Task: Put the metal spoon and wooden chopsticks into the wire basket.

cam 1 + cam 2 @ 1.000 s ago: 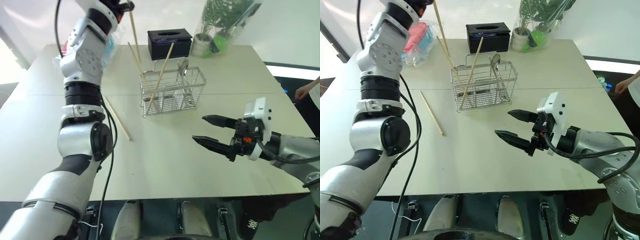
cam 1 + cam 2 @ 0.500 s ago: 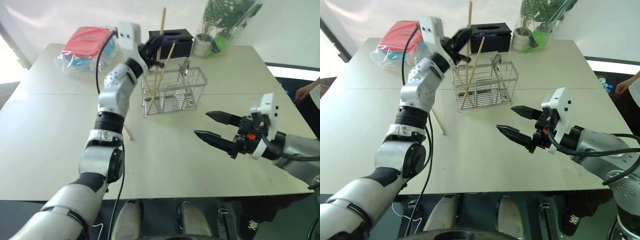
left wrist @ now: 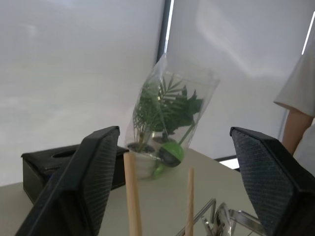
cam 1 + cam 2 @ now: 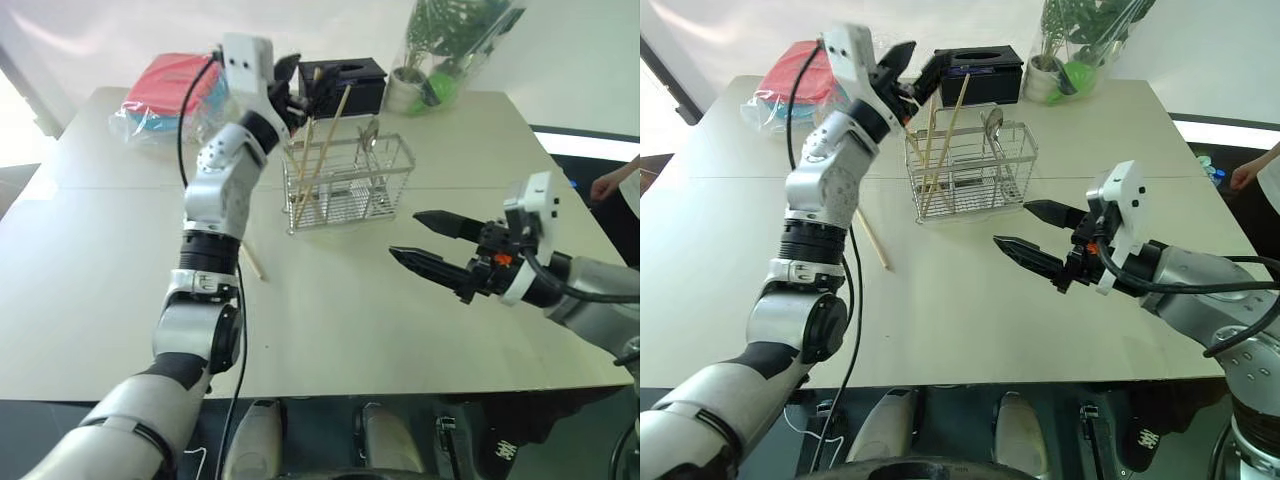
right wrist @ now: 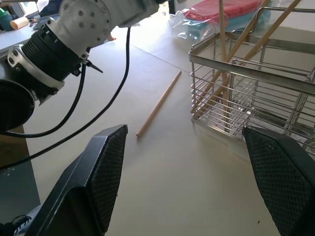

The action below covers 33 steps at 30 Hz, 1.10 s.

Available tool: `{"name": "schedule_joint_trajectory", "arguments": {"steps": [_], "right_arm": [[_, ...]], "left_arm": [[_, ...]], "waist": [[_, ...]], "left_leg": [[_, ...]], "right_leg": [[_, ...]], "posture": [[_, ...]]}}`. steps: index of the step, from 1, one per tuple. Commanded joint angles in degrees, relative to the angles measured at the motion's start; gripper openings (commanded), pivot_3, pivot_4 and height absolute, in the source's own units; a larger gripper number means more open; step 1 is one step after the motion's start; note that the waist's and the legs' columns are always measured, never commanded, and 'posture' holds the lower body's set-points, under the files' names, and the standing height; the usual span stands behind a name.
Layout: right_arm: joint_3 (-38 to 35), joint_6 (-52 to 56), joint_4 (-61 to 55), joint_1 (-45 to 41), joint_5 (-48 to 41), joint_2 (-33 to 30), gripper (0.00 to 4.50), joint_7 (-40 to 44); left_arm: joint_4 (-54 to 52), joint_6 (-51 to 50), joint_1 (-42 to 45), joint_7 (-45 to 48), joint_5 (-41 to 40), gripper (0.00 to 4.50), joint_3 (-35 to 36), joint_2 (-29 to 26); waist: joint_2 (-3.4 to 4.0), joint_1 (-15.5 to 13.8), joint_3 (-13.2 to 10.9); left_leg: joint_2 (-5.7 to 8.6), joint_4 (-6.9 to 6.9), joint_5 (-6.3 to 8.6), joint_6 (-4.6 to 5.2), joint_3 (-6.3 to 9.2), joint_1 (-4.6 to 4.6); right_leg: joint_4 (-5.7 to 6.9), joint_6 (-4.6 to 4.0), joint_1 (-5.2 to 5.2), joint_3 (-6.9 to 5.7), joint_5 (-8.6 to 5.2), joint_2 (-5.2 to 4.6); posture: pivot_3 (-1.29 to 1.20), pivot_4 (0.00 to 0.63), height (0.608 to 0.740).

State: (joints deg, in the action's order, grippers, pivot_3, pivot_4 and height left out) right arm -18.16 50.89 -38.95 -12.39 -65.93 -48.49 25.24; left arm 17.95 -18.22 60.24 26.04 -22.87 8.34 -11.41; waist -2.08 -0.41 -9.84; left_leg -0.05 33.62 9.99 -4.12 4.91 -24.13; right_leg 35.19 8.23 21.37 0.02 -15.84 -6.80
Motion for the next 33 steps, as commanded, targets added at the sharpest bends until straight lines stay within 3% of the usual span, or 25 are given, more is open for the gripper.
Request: {"name": "schedule_joint_trajectory", "arguments": {"steps": [1, 5, 9, 12, 17, 20, 24, 33], "right_arm": [[0.1, -1.1, 0.2, -1.3, 0.7, -0.7, 3.86, 0.6], [0.7, -1.3, 0.7, -1.5, 1.5, -0.3, 3.86, 1.1], [1.6, -1.7, 1.2, -1.9, 2.2, 0.5, 3.86, 1.5], [2.2, -1.9, 1.3, -2.1, 2.6, 1.1, 3.86, 1.6], [3.1, -2.3, 1.2, -2.0, 3.2, 1.8, 3.86, 1.7], [3.1, -2.6, 0.8, -1.5, 3.9, 1.6, 3.86, 2.3], [2.0, -2.4, 0.3, -1.0, 3.7, 1.3, 3.86, 2.4], [0.9, -2.5, -0.6, 0.2, 3.1, 1.7, 3.86, 1.3]], "left_arm": [[-9.2, -8.6, 2.9, -2.3, -2.9, 3.65, 4.5, -7.4], [-8.8, -23.1, 5.6, -8.1, -4.5, 3.65, 8.2, -15.4], [-6.9, -38.5, 6.9, -16.7, -2.5, 3.65, 8.3, -17.7], [-4.3, -48.0, 8.1, -25.2, 0.4, 3.65, 9.1, -15.1], [3.1, -57.9, 11.1, -39.2, 3.7, 3.65, 18.2, -6.2], [6.0, -59.7, 11.1, -45.7, 6.3, 3.65, 22.6, -2.4], [9.9, -56.8, 10.6, -50.7, 9.4, 3.65, 24.6, -1.5], [24.7, -48.4, 10.6, -50.7, 10.0, 3.65, 24.4, 0.3]], "waist": [[0.04, 0.3, 0.0], [0.07, 0.3, 0.0], [0.03, -0.4, 0.0], [0.00, -0.5, 0.0], [-0.02, -0.2, 0.0], [-0.02, 0.2, 0.0], [-0.02, 0.2, 0.0], [-0.02, -0.5, 0.0]], "left_leg": [[0.00, -0.01, 0.00, 0.00, 0.01, 0.01], [0.00, -0.02, 0.00, 0.01, 0.04, 0.08], [0.01, 0.08, 0.00, 0.00, 0.05, 0.08], [0.04, 0.20, 0.01, 0.00, 0.12, 0.03], [0.05, 0.22, 0.01, 0.00, 0.14, -0.05], [0.05, 0.18, 0.02, 0.01, 0.14, -0.06], [0.05, 0.12, 0.02, 0.01, 0.13, -0.04], [0.10, 0.23, 0.03, -0.02, 0.11, -0.17]], "right_leg": [[0.01, 0.00, 0.01, 0.00, 0.00, 0.00], [0.04, 0.02, -0.04, 0.00, -0.01, 0.02], [0.01, 0.01, -0.13, -0.01, -0.01, 0.02], [-0.01, 0.01, -0.20, -0.03, -0.02, 0.02], [0.03, 0.05, -0.08, -0.04, 0.00, 0.02], [0.05, 0.17, -0.02, -0.03, 0.05, 0.02], [0.09, 0.17, 0.02, -0.03, 0.05, 0.02], [-0.02, 0.18, -0.01, -0.03, 0.07, -0.02]], "posture": [[0.00, 0.150, 0.710], [0.00, 0.150, 0.710], [0.00, 0.150, 0.710], [0.00, 0.150, 0.710], [0.00, 0.150, 0.710], [0.00, 0.150, 0.710], [0.00, 0.150, 0.710], [0.00, 0.150, 0.710]]}}
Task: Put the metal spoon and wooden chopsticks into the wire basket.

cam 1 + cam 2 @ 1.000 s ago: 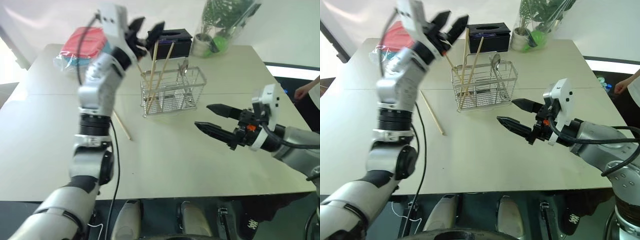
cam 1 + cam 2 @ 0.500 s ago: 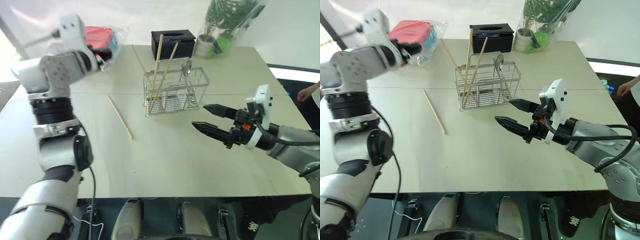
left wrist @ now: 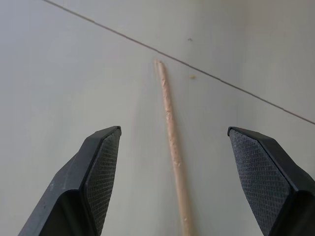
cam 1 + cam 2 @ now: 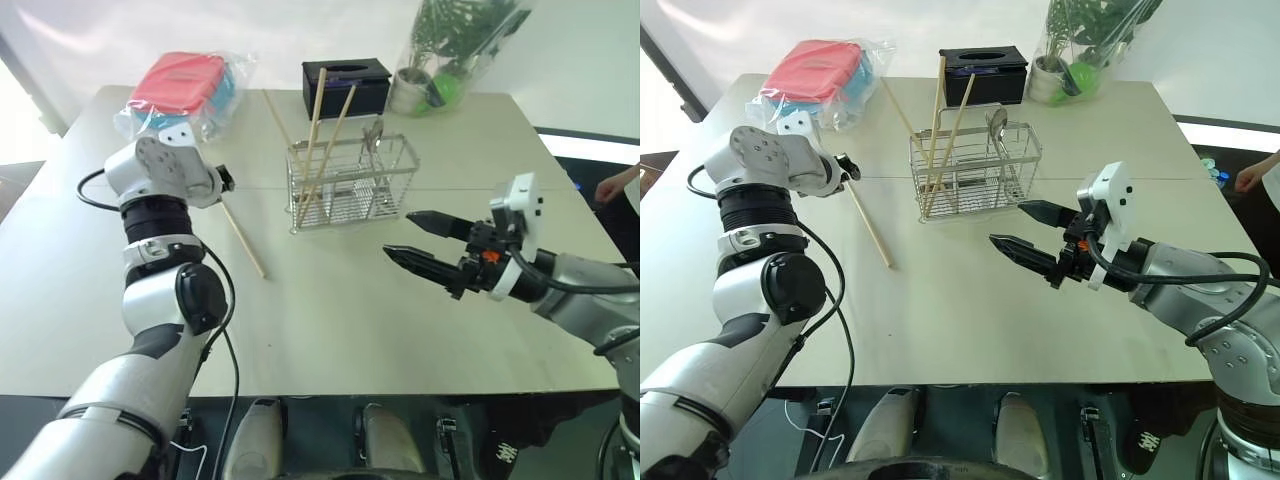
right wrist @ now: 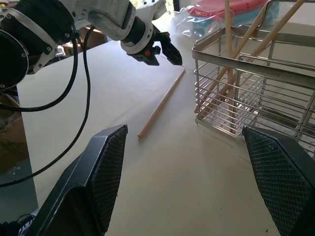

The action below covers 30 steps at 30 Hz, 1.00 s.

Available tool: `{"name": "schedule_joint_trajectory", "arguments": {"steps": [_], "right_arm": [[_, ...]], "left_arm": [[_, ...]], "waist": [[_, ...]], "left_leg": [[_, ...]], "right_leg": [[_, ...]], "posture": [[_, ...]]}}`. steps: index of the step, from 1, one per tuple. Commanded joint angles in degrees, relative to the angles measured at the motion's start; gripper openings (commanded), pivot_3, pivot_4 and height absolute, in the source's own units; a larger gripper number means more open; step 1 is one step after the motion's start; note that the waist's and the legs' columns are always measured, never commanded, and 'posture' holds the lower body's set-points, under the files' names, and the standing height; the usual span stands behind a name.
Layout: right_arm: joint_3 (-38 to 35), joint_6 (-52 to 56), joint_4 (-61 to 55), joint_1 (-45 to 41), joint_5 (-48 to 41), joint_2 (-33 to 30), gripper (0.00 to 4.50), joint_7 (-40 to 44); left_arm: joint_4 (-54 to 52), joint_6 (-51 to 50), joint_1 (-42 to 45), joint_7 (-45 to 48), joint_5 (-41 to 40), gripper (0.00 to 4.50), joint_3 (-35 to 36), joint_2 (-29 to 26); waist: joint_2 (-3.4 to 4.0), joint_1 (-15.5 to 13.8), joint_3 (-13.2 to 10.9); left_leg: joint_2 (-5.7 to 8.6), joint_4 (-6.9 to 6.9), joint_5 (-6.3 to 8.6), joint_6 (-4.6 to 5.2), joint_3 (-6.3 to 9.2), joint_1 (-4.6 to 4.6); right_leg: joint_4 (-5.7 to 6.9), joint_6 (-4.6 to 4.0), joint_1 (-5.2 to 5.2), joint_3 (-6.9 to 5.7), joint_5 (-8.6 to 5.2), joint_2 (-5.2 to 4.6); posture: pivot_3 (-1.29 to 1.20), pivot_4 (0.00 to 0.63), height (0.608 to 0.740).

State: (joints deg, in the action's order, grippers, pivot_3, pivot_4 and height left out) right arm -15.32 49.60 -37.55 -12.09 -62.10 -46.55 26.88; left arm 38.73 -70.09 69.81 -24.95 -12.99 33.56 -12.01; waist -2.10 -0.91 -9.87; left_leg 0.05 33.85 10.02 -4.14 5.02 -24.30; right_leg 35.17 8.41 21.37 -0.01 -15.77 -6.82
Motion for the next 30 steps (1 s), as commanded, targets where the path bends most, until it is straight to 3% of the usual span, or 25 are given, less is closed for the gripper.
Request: {"name": "schedule_joint_trajectory", "arguments": {"steps": [1, 6, 7, 9, 14, 15, 22, 30], "right_arm": [[-1.9, -1.2, -2.1, -0.1, -0.8, -0.1, 3.86, -0.5], [-1.9, -1.2, -2.4, 0.0, -1.0, 0.1, 3.86, -0.9], [-2.0, -1.2, -2.4, 0.1, -1.0, 0.1, 3.86, -0.9], [-2.1, -1.3, -2.4, 0.2, -1.0, 0.1, 3.86, -0.9], [-2.1, -1.3, -2.5, 0.6, -0.8, 0.0, 3.86, -0.8], [-2.1, -1.3, -2.5, 0.7, -0.7, 0.0, 3.86, -0.7], [-1.9, -1.4, -2.7, 1.2, -0.2, -0.4, 3.86, 0.0], [-2.4, -1.3, -2.9, 1.6, -0.4, -0.7, 3.86, 0.4]], "left_arm": [[6.2, 5.1, 0.9, 0.7, 0.2, 3.65, -1.2, 0.9], [15.1, 12.5, 0.8, 0.6, 0.5, 3.65, -2.3, 0.0], [16.3, 13.0, 0.8, 0.7, 0.4, 3.41, -2.4, -0.2], [17.8, 13.8, 1.1, 0.3, -0.1, 2.78, -2.2, -0.3], [19.6, 15.2, 1.8, -0.8, -0.9, 0.23, -2.2, -0.9], [19.8, 15.4, 1.9, -1.0, -1.0, 0.04, -2.1, -1.0], [19.9, 16.4, 2.4, -0.9, -1.8, 0.04, -1.7, -2.4], [12.9, 28.8, 4.7, 16.8, -1.5, 0.04, -7.5, -9.2]], "waist": [[0.00, 0.1, 0.0], [0.14, 0.3, 0.1], [0.18, 0.2, 0.1], [0.30, 0.2, 0.2], [0.34, -0.1, 0.2], [0.34, -0.1, 0.2], [0.34, 0.1, 0.2], [0.25, 0.3, 0.1]], "left_leg": [[0.00, 0.00, 0.00, 0.00, 0.00, -0.01], [0.00, -0.01, 0.00, 0.00, -0.01, 0.06], [-0.01, -0.02, 0.00, 0.00, -0.02, 0.12], [-0.01, -0.02, 0.01, 0.00, -0.02, 0.23], [0.00, 0.02, 0.01, -0.02, -0.03, 0.26], [0.01, 0.03, 0.01, -0.02, -0.03, 0.25], [0.01, 0.03, 0.01, -0.02, -0.03, 0.25], [0.00, -0.03, 0.00, -0.03, -0.03, -0.06]], "right_leg": [[0.00, 0.01, 0.00, 0.00, 0.00, 0.00], [0.02, 0.02, 0.00, 0.00, 0.01, 0.00], [0.04, 0.02, -0.02, 0.00, 0.01, 0.00], [0.05, 0.02, -0.13, 0.00, 0.01, 0.00], [0.02, 0.02, -0.24, 0.00, 0.01, -0.02], [0.01, 0.02, -0.25, 0.00, 0.01, -0.03], [0.03, 0.03, -0.22, 0.00, 0.01, -0.03], [0.01, 0.02, 0.11, 0.00, 0.02, -0.03]], "posture": [[0.00, 0.150, 0.710], [0.00, 0.150, 0.710], [0.00, 0.150, 0.710], [0.00, 0.150, 0.710], [0.00, 0.150, 0.710], [0.00, 0.150, 0.710], [0.00, 0.150, 0.710], [0.00, 0.150, 0.710]]}}
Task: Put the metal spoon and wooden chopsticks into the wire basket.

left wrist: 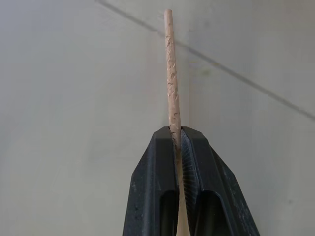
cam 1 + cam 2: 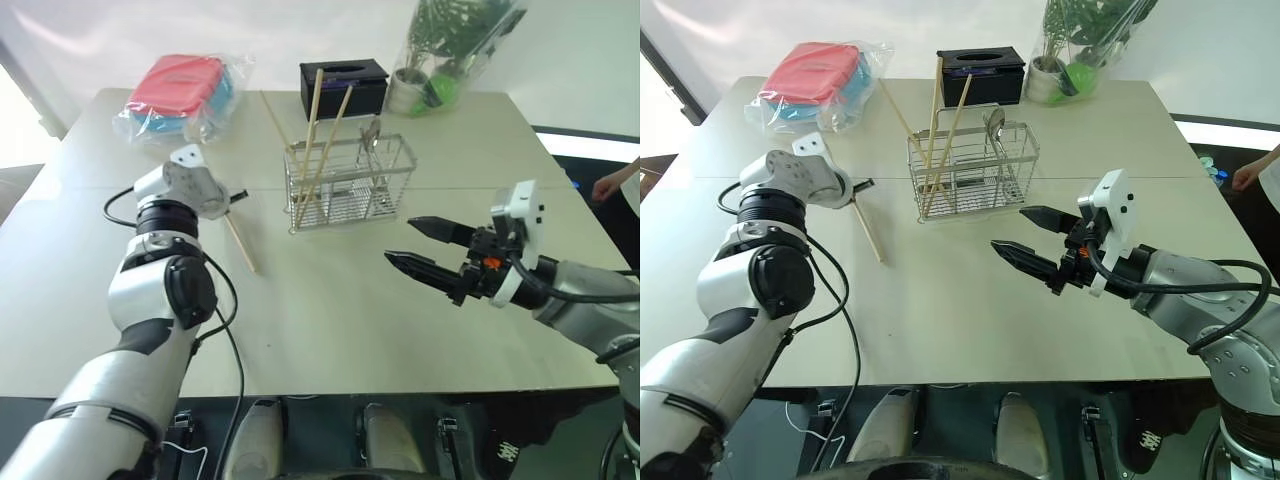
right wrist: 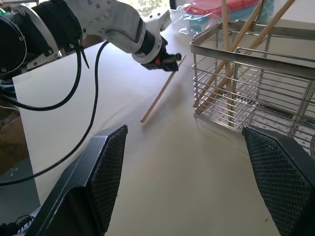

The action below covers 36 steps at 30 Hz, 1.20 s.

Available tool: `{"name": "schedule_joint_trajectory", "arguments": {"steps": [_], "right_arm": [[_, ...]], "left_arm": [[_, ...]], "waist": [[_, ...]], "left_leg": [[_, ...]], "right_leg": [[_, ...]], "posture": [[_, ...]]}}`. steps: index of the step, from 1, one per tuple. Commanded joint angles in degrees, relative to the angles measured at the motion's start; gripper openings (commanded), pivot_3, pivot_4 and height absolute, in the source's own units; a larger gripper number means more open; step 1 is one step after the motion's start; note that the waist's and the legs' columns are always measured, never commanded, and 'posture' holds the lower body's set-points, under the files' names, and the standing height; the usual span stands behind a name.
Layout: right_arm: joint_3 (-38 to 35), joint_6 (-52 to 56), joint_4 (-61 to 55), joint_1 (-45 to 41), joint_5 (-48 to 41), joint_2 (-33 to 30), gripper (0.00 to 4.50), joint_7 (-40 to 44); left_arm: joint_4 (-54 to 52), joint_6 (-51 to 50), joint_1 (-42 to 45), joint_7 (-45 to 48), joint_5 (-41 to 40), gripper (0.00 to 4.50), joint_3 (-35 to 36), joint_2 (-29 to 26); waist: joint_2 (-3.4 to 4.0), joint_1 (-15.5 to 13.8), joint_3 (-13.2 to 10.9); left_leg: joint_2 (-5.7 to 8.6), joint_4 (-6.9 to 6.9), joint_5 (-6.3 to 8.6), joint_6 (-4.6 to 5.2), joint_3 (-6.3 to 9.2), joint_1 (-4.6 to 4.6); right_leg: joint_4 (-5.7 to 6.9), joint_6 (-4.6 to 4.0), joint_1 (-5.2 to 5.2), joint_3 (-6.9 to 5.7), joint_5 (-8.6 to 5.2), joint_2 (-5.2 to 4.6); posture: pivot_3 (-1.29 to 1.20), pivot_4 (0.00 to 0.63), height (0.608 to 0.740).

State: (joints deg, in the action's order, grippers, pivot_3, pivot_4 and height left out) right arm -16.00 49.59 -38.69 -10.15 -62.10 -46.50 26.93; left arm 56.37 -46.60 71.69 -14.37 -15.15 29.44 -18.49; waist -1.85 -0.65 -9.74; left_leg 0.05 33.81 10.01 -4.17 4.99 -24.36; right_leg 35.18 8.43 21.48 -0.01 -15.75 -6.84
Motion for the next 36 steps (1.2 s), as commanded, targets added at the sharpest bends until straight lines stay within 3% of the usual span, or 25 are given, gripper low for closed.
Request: {"name": "schedule_joint_trajectory", "arguments": {"steps": [1, 6, 11, 15, 26, 36], "right_arm": [[-1.8, -1.3, -1.7, -0.2, -0.4, -0.7, 3.86, 0.4], [-1.6, -1.1, -1.6, -0.6, -0.9, -0.7, 3.86, 0.2], [-1.2, -1.1, -0.9, -1.4, -0.1, -1.1, 3.86, 0.8], [-1.7, -0.7, -0.9, -1.8, -1.0, -1.1, 3.86, 0.2], [-3.3, -1.0, -2.7, 0.1, -3.0, -0.3, 3.86, -2.9], [-4.1, -1.3, -3.0, 0.7, -3.9, -0.6, 3.86, -4.4]], "left_arm": [[-6.7, 8.5, 3.0, 9.0, 0.3, 0.04, -3.8, -3.7], [-20.9, 24.5, 6.1, 26.3, -6.1, 0.04, -3.6, -6.6], [-24.9, 29.1, 10.4, 32.1, -9.4, 0.04, -5.1, -5.4], [-28.6, 29.6, 12.5, 35.5, -11.1, 0.04, -8.2, -1.2], [-33.2, 30.7, 1.1, 42.5, -9.2, 0.04, -18.0, 5.6], [-38.5, 32.4, -8.5, 42.1, -6.1, 0.04, -23.5, 10.1]], "waist": [[0.00, 0.0, 0.0], [-0.14, -0.1, -0.1], [-0.11, -0.2, -0.1], [-0.13, -0.2, -0.1], [-0.03, 0.3, -0.1], [-0.04, -0.1, -0.1]], "left_leg": [[0.00, -0.04, 0.00, 0.00, 0.00, 0.00], [-0.01, -0.07, 0.00, -0.01, -0.01, -0.04], [0.00, 0.01, 0.01, 0.01, -0.01, -0.02], [0.00, 0.09, 0.00, 0.03, -0.01, 0.05], [-0.03, 0.06, 0.03, 0.13, -0.02, 0.06], [-0.03, 0.12, 0.03, 0.13, -0.02, -0.01]], "right_leg": [[0.00, 0.00, 0.01, 0.00, 0.00, 0.00], [-0.05, -0.02, 0.03, 0.00, 0.00, 0.00], [-0.19, -0.03, -0.13, 0.00, 0.00, -0.01], [-0.12, -0.06, -0.20, 0.00, -0.02, -0.01], [0.03, -0.01, -0.11, 0.00, 0.00, 0.02], [-0.09, -0.04, -0.16, 0.01, -0.01, 0.01]], "posture": [[0.00, 0.150, 0.710], [0.00, 0.150, 0.710], [0.00, 0.150, 0.710], [0.00, 0.150, 0.710], [0.00, 0.150, 0.710], [0.00, 0.150, 0.710]]}}
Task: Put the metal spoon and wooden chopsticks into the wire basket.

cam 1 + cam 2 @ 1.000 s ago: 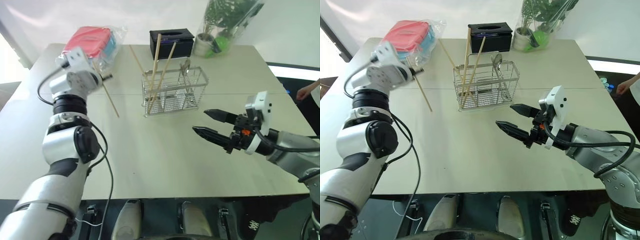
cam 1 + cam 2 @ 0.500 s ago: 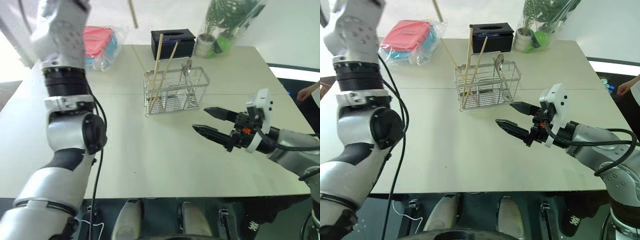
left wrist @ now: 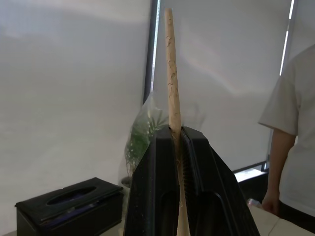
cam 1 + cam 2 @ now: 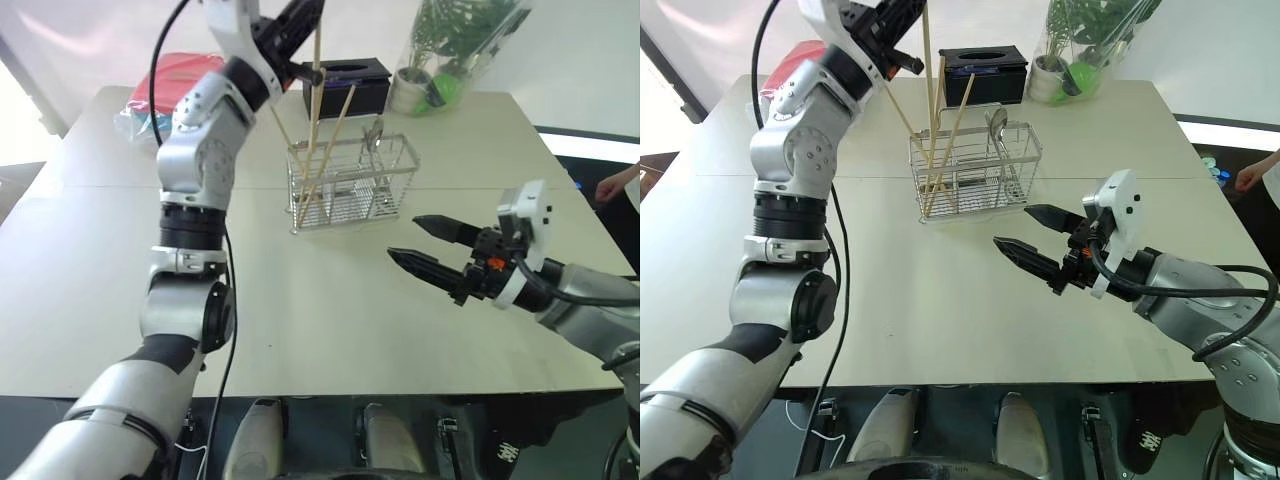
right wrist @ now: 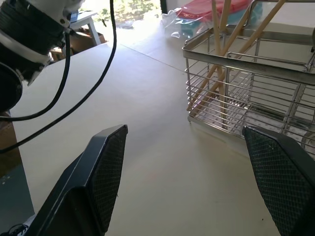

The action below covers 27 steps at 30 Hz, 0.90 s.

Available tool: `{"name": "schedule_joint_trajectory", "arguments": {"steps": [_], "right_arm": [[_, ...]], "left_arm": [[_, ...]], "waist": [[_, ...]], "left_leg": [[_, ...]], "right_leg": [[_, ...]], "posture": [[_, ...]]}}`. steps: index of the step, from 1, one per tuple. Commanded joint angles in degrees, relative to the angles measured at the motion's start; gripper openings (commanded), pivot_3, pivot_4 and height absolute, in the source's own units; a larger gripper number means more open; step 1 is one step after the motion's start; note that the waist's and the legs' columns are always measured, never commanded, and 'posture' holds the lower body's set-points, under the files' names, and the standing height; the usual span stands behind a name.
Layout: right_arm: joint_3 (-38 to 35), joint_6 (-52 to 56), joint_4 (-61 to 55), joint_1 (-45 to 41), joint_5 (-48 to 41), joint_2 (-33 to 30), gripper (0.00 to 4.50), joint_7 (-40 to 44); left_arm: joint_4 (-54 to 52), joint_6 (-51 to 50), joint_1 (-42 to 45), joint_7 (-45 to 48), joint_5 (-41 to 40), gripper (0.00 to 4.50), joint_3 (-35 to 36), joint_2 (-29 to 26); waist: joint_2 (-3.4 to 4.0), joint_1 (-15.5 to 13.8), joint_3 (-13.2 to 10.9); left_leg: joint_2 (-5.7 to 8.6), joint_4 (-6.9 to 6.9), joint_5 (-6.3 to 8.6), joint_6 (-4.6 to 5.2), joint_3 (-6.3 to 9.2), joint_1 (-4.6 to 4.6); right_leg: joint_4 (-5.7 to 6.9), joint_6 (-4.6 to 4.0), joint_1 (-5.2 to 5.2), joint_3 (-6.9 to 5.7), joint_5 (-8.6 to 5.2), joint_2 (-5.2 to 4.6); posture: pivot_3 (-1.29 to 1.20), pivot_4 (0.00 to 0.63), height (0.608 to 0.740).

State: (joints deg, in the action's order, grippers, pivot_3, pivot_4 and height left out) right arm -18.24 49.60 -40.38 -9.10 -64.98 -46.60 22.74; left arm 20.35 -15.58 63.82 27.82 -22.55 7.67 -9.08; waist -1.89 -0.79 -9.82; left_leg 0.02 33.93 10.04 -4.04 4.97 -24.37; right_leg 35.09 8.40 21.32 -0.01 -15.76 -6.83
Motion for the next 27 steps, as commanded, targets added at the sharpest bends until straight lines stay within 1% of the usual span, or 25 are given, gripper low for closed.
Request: {"name": "schedule_joint_trajectory", "arguments": {"steps": [1, 5, 9, 10, 11, 12, 16, 17, 19, 21, 24, 25, 27], "right_arm": [[-1.8, -1.3, -1.3, -0.4, -1.0, -0.5, 3.86, -0.2], [-1.6, -1.2, -0.6, -1.1, -0.9, -0.7, 3.86, -0.1], [-1.4, -1.2, -0.2, -1.5, -0.7, -0.7, 3.86, 0.1], [-1.3, -1.2, -0.1, -1.6, -0.7, -0.7, 3.86, 0.1], [-1.2, -1.2, 0.0, -1.7, -0.7, -0.6, 3.86, 0.2], [-1.2, -1.1, 0.1, -1.8, -0.8, -0.6, 3.86, 0.2], [-1.0, -1.0, 0.5, -2.4, -0.9, -0.6, 3.86, 0.3], [-0.8, -1.0, 0.6, -2.6, -0.8, -0.6, 3.86, 0.4], [-0.7, -1.0, 1.0, -3.0, -0.4, -0.8, 3.86, 0.7], [-0.8, -1.2, 1.9, -3.6, 0.8, -1.6, 3.86, 1.6], [-1.5, -2.4, 4.6, -4.7, 4.5, -3.4, 3.86, 3.6], [-1.6, -2.7, 5.4, -5.1, 5.5, -3.7, 3.86, 4.1], [-1.7, -3.5, 7.4, -5.6, 7.7, -4.2, 3.86, 4.8]], "left_arm": [[-2.8, 1.6, -1.2, 0.0, 1.6, 0.04, -2.1, 0.8], [-3.6, 2.8, -6.5, 0.5, 4.3, 0.04, -5.2, 1.3], [-3.3, 3.8, -8.6, -0.3, 6.0, 0.04, -5.9, 1.3], [-3.2, 3.8, -8.7, -0.4, 6.0, 0.73, -5.8, 1.4], [-3.2, 3.8, -8.8, -0.4, 6.0, 0.98, -5.7, 1.5], [-3.4, 3.7, -8.9, -0.5, 6.0, 1.39, -5.7, 1.5], [-6.1, 1.8, -8.2, -0.6, 4.6, 3.42, -4.9, 0.9], [-7.0, 0.5, -7.6, -0.7, 4.0, 3.84, -4.4, 0.4], [-9.0, -3.5, -6.0, -0.2, 1.8, 3.84, -3.1, -1.3], [-11.8, -8.8, -4.2, 3.5, -1.0, 3.84, -1.8, -6.4], [-14.9, -16.9, -3.7, 14.4, -4.7, 3.84, -1.5, -18.9], [-15.6, -19.1, -3.8, 17.3, -5.9, 3.84, -1.8, -22.1], [-17.3, -19.2, -5.7, 23.3, -6.1, 3.84, -2.7, -28.3]], "waist": [[0.00, 0.0, 0.0], [0.04, 0.2, 0.0], [0.03, 0.1, 0.0], [0.03, 0.1, 0.0], [0.03, 0.0, 0.0], [0.03, 0.0, 0.0], [0.03, 0.0, 0.0], [0.03, 0.0, 0.0], [0.03, 0.1, 0.0], [0.04, 0.4, 0.0], [0.10, 1.2, 0.0], [0.17, 1.5, 0.0], [0.23, 1.5, 0.0]], "left_leg": [[0.00, 0.01, 0.00, 0.00, 0.00, 0.00], [0.00, 0.01, 0.00, 0.01, 0.00, 0.01], [0.00, 0.01, 0.01, 0.02, 0.01, 0.01], [0.00, 0.01, 0.01, 0.02, 0.01, 0.00], [0.00, 0.02, 0.01, 0.02, 0.01, -0.01], [0.00, 0.02, 0.01, 0.02, 0.00, -0.01], [0.00, 0.03, 0.01, 0.02, 0.01, -0.01], [0.00, 0.02, 0.01, 0.02, 0.01, -0.01], [0.00, 0.02, 0.01, 0.02, 0.01, -0.01], [0.00, 0.01, 0.01, 0.02, 0.01, 0.01], [-0.01, -0.05, 0.01, 0.03, 0.01, 0.02], [-0.01, -0.07, 0.01, 0.03, 0.01, 0.02], [-0.01, -0.09, 0.03, 0.05, 0.00, 0.06]], "right_leg": [[0.01, 0.00, 0.00, 0.00, 0.00, 0.00], [0.02, -0.01, 0.02, 0.00, 0.00, 0.00], [0.03, -0.01, 0.02, 0.00, 0.00, 0.00], [0.02, -0.01, 0.02, 0.00, 0.00, 0.00], [0.02, -0.01, 0.02, 0.00, 0.00, 0.00], [0.02, -0.01, 0.01, 0.00, 0.00, 0.00], [0.00, -0.02, 0.00, 0.00, 0.00, 0.00], [0.00, -0.02, 0.02, 0.00, 0.00, 0.00], [0.01, -0.02, 0.02, 0.00, 0.00, 0.00], [0.03, -0.02, 0.03, 0.00, 0.00, 0.00], [0.07, -0.01, 0.09, 0.00, -0.01, 0.02], [0.08, -0.03, 0.10, 0.00, -0.02, 0.02], [0.06, -0.18, 0.05, 0.00, -0.10, 0.01]], "posture": [[0.00, 0.150, 0.710], [0.00, 0.150, 0.710], [0.00, 0.150, 0.710], [0.00, 0.150, 0.710], [0.00, 0.150, 0.710], [0.00, 0.150, 0.710], [0.00, 0.150, 0.710], [0.00, 0.150, 0.710], [0.00, 0.150, 0.710], [0.00, 0.150, 0.710], [0.00, 0.150, 0.710], [0.00, 0.150, 0.710], [0.00, 0.150, 0.710]]}}
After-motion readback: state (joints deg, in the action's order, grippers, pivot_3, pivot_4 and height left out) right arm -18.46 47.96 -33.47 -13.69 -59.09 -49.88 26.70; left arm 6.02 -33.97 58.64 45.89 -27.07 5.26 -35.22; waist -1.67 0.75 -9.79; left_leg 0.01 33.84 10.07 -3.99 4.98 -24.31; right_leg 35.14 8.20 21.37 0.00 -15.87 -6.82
